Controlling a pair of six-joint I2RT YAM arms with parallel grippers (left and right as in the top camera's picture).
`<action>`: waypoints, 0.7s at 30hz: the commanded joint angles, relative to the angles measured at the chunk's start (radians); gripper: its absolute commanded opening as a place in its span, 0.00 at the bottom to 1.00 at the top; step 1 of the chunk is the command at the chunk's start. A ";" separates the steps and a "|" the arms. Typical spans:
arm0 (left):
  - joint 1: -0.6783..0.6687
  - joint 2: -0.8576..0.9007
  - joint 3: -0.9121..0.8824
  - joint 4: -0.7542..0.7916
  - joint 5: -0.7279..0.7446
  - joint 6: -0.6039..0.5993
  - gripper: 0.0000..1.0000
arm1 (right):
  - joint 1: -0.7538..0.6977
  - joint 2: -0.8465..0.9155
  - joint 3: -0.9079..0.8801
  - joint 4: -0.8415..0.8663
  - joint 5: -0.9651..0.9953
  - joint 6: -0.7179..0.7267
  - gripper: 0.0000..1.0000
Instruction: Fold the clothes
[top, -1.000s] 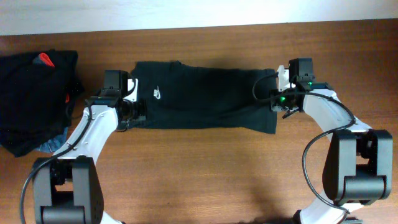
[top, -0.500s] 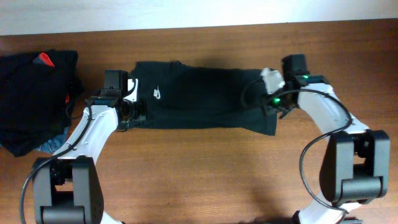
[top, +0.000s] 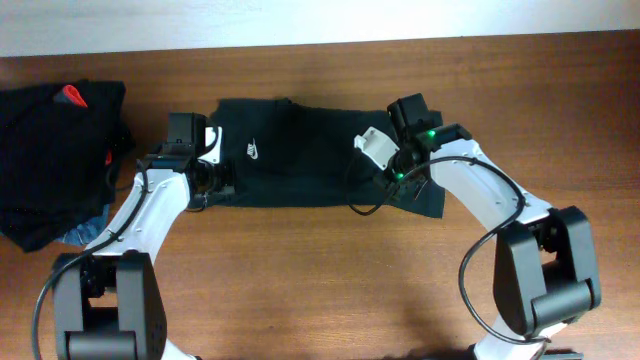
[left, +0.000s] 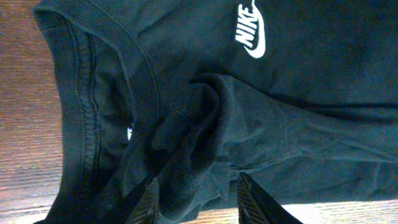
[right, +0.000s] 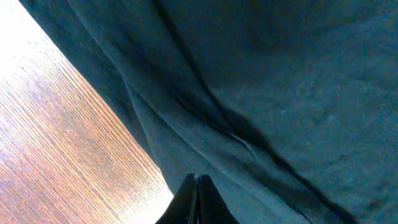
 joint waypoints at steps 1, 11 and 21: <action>0.000 0.002 0.007 -0.002 -0.007 0.008 0.40 | 0.006 0.073 0.013 0.003 0.005 -0.016 0.04; 0.000 0.002 0.007 -0.002 -0.007 0.008 0.40 | 0.005 0.144 0.014 0.130 0.058 0.030 0.04; 0.000 0.002 0.007 -0.001 -0.007 0.008 0.39 | -0.002 0.144 0.015 0.241 0.226 0.142 0.04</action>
